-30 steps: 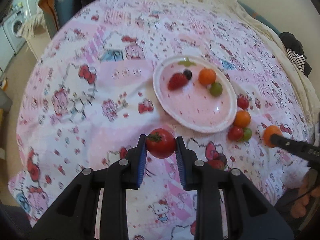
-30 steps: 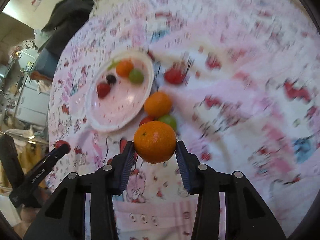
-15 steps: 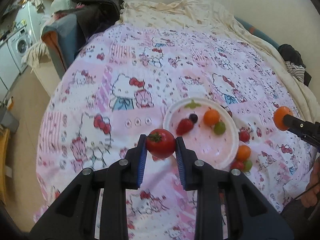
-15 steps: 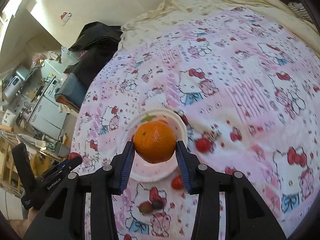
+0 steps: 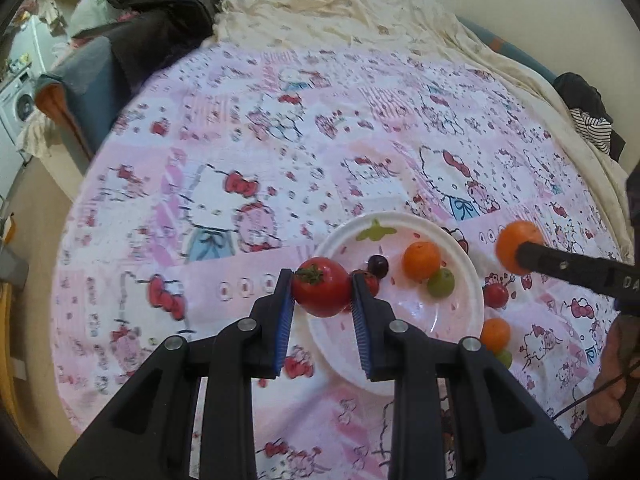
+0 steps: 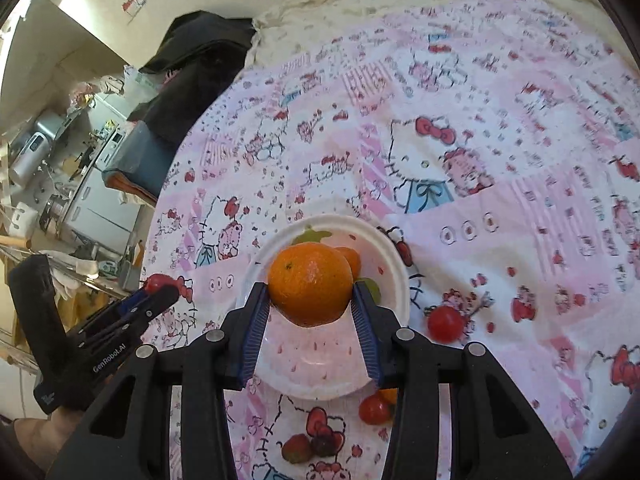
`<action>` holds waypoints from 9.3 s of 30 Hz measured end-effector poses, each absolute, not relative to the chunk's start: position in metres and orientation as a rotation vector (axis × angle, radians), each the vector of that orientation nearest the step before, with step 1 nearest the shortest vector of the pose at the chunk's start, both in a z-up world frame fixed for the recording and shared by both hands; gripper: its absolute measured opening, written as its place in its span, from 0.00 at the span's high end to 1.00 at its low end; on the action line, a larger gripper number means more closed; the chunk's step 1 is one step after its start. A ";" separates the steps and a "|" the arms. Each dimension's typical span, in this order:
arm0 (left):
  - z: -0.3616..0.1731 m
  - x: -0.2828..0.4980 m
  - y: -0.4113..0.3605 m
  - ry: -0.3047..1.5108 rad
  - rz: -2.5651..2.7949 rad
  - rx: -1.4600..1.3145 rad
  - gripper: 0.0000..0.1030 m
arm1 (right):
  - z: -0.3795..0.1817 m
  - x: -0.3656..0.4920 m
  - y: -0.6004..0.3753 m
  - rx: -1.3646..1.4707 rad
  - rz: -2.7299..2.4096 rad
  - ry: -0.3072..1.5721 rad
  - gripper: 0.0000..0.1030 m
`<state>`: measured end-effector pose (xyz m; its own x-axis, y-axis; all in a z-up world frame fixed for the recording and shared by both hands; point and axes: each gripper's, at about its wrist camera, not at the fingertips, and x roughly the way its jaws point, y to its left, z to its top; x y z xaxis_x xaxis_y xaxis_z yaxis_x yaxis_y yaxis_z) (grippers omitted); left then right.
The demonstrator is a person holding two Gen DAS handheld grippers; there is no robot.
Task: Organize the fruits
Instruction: 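Lower the tomato and mandarin onto the pink plate and open both grippers, then grasp a strawberry with the left gripper while the right gripper moves toward a lime, then grasp a green lime with the right gripper while the left holds the strawberry, then lower the strawberry and lime onto the plate and open both grippers, then grasp a dark round fruit with the left gripper while the right grasps a cherry tomato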
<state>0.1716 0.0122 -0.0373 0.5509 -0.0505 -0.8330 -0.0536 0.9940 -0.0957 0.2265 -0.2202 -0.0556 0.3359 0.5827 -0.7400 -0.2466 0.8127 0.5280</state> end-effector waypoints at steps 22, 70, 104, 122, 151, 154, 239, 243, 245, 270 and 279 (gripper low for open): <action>-0.123 0.190 -0.020 1.216 -0.098 -0.086 0.76 | -0.147 0.235 -0.199 0.371 0.534 1.423 0.56; -0.074 0.139 -0.021 1.135 -0.099 -0.121 0.42 | -0.072 0.186 -0.251 0.443 0.486 1.194 0.19; -0.139 0.071 -0.123 1.155 -0.532 0.348 0.72 | -0.084 0.135 -0.303 0.514 0.359 1.226 0.19; -0.073 0.073 -0.070 1.072 -0.397 0.089 0.74 | -0.085 0.139 -0.303 0.530 0.360 1.231 0.19; -0.046 0.081 0.000 1.140 -0.134 -0.179 0.74 | -0.153 0.139 -0.193 -0.444 0.353 1.253 0.52; -0.044 0.082 -0.001 1.129 -0.131 -0.164 0.74 | -0.152 0.137 -0.189 -0.482 0.367 1.232 0.54; -0.117 0.167 -0.053 1.139 -0.197 0.006 0.73 | -0.136 0.237 -0.200 0.177 0.531 1.319 0.47; -0.118 0.168 -0.051 1.169 -0.208 -0.041 0.43 | -0.132 0.235 -0.195 0.159 0.553 1.315 0.34; -0.114 0.167 -0.049 1.149 -0.191 -0.055 0.29 | -0.132 0.234 -0.192 0.146 0.558 1.314 0.29; -0.039 0.120 -0.020 0.978 -0.111 -0.062 0.28 | -0.055 0.203 -0.260 0.309 0.461 1.119 0.22; -0.033 0.096 -0.015 0.962 -0.094 -0.075 0.28 | -0.053 0.171 -0.303 0.410 0.345 1.127 0.22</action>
<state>0.0963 -0.0147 -0.0334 0.5679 -0.1136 -0.8152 0.0465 0.9933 -0.1060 0.1713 -0.3026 -0.0532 0.3913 0.4648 -0.7943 -0.0602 0.8742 0.4819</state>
